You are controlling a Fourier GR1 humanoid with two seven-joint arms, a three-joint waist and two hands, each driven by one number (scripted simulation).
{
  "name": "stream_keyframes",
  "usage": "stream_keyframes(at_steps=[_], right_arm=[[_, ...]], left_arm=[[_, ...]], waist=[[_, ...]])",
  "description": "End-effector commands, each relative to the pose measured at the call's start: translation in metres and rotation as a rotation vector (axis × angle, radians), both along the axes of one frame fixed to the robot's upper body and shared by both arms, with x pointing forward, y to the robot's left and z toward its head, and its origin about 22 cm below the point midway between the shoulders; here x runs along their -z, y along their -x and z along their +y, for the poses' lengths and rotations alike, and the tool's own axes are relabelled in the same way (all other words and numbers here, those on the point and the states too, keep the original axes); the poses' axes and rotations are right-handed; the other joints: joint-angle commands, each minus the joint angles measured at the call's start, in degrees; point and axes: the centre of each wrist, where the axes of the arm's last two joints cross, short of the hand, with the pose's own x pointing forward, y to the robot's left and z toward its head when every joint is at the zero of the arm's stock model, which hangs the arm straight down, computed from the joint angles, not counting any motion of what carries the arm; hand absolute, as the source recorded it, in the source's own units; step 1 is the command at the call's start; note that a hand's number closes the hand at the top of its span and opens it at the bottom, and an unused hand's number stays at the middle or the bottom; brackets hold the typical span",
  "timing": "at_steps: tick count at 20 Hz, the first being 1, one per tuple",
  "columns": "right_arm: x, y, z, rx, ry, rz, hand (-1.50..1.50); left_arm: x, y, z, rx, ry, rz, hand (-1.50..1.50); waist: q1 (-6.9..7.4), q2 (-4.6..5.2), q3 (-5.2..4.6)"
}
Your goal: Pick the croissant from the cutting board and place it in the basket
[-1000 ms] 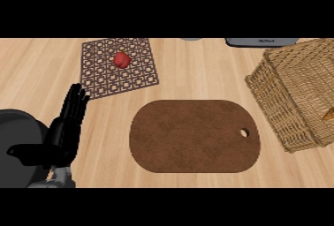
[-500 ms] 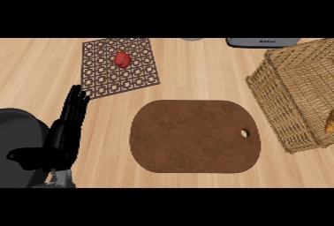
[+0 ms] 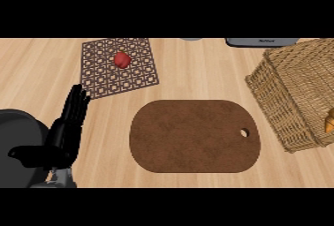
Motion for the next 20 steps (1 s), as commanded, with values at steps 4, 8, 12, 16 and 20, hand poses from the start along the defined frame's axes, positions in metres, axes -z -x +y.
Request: stream_keyframes(at_steps=[4,8,12,16,20], right_arm=[[-0.027,0.008,-0.021,0.103,-0.062,-0.166,-1.50],[-0.046,0.020,-0.036,0.169,-0.051,-0.146,-1.50],[-0.072,0.046,-0.063,0.255,-0.166,-0.188,-1.50],[-0.066,0.070,-0.077,0.258,-0.267,-0.203,-1.50],[-0.116,0.086,-0.092,0.194,-0.227,-0.199,-1.50]], left_arm=[[0.011,0.004,-0.006,0.002,0.008,0.008,0.00],[-0.005,-0.004,0.005,-0.020,-0.006,-0.005,0.00],[-0.002,-0.003,-0.008,0.021,0.004,-0.004,0.00],[0.004,0.001,-0.006,-0.013,-0.020,-0.013,0.00],[-0.004,-0.006,-0.007,0.012,0.008,-0.005,0.00]], waist=[[-0.05,0.18,0.25],[-0.13,0.09,0.24],[0.42,0.45,0.35],[0.52,0.57,0.44],[0.85,0.76,0.51]])
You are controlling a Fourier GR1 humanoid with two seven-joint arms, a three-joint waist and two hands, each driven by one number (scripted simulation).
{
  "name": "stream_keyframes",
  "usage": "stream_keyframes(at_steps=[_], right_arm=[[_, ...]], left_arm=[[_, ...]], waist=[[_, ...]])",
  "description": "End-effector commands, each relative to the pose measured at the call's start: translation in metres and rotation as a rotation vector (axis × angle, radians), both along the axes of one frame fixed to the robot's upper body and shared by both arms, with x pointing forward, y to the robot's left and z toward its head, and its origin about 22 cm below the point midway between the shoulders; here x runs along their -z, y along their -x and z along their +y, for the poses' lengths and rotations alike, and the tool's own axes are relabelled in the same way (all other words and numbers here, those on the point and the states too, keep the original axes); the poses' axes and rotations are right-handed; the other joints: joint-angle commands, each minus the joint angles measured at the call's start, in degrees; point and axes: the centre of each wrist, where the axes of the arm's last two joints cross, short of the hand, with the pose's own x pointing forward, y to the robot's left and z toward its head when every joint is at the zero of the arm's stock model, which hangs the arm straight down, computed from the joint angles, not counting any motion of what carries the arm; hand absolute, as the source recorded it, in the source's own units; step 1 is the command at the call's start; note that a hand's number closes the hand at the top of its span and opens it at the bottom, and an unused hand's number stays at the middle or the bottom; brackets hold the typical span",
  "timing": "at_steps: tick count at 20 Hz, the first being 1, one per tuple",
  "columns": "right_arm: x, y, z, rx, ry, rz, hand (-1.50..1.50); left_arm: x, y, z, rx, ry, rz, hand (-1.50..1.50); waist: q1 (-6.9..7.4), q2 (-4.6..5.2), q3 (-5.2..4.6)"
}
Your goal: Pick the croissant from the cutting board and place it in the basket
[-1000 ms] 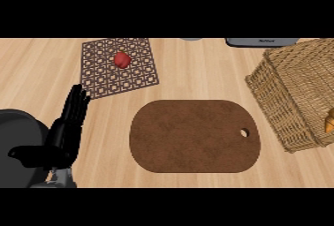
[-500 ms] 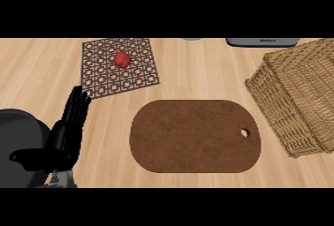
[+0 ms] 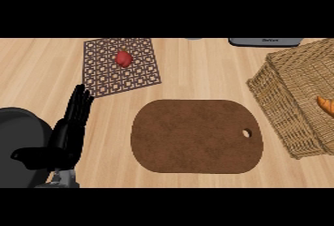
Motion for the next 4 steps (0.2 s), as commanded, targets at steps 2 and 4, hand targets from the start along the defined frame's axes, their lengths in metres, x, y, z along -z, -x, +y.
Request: stream_keyframes(at_steps=[2,4], right_arm=[[-0.029,0.030,-0.018,-0.083,-0.083,-0.040,-1.50],[-0.021,0.037,-0.020,-0.119,-0.085,-0.034,-1.50]], left_arm=[[-0.004,-0.005,0.007,-0.017,-0.012,-0.004,0.00],[-0.007,-0.010,0.003,-0.008,0.015,-0.008,0.00]], waist=[[0.00,0.13,0.13],[-0.47,0.02,0.12]])
